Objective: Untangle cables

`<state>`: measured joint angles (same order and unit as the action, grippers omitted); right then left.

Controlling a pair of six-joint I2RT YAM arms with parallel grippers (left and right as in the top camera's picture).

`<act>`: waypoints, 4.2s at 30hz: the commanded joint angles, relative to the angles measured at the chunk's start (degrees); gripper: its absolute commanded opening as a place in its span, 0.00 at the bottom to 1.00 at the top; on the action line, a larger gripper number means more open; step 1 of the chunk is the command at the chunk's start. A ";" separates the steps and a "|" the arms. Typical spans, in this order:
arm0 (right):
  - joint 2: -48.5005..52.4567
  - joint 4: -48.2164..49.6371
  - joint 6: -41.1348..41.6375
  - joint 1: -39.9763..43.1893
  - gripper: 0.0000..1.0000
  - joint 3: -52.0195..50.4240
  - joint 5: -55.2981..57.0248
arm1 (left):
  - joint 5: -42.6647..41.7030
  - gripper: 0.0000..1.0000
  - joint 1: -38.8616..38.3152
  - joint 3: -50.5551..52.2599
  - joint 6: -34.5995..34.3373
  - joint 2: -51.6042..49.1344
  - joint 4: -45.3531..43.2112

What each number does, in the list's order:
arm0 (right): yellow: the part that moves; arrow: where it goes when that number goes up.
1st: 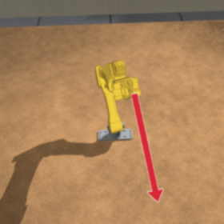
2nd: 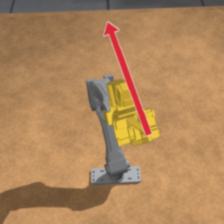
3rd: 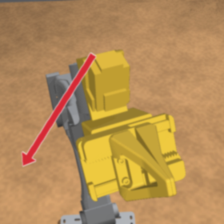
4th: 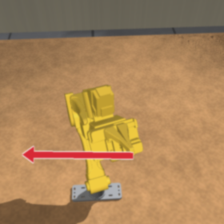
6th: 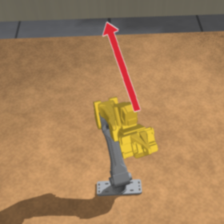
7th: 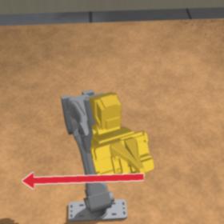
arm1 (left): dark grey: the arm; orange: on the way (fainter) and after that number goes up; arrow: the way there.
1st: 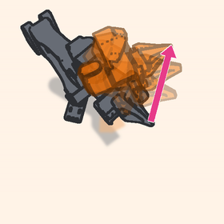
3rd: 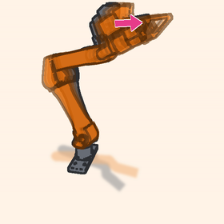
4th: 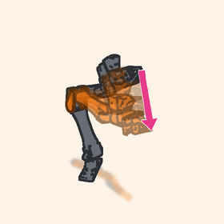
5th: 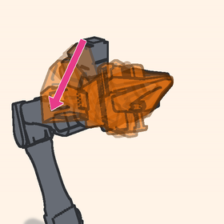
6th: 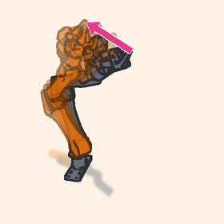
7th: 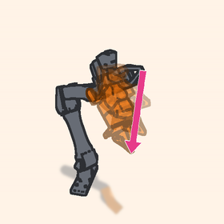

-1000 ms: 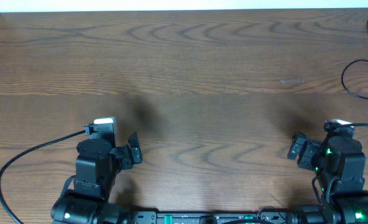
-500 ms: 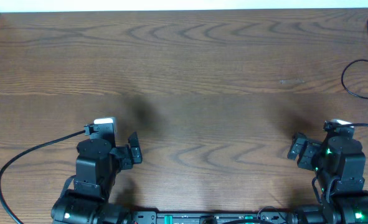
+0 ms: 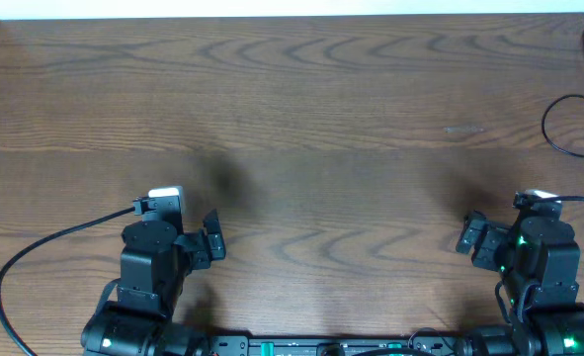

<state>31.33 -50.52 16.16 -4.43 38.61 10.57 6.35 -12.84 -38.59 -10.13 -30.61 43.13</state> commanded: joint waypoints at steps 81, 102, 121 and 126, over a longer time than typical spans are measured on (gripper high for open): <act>-0.20 -0.11 0.52 -0.28 0.99 -0.11 1.09 | 0.72 0.98 11.91 21.44 -0.07 30.49 -7.48; -0.20 -0.11 0.52 -0.28 0.99 -0.11 1.09 | 0.59 0.98 11.93 33.46 -0.02 30.51 -26.64; -0.20 -0.11 0.52 -0.28 0.99 -0.11 1.09 | 0.31 0.98 13.86 38.36 0.00 30.51 -39.56; -0.20 -0.13 0.52 -0.28 0.99 -0.11 1.09 | -0.70 0.98 14.34 38.36 -0.02 30.51 -39.52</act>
<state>31.35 -50.57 16.16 -4.43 38.61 11.00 6.31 0.73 -1.96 -10.31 -0.58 2.35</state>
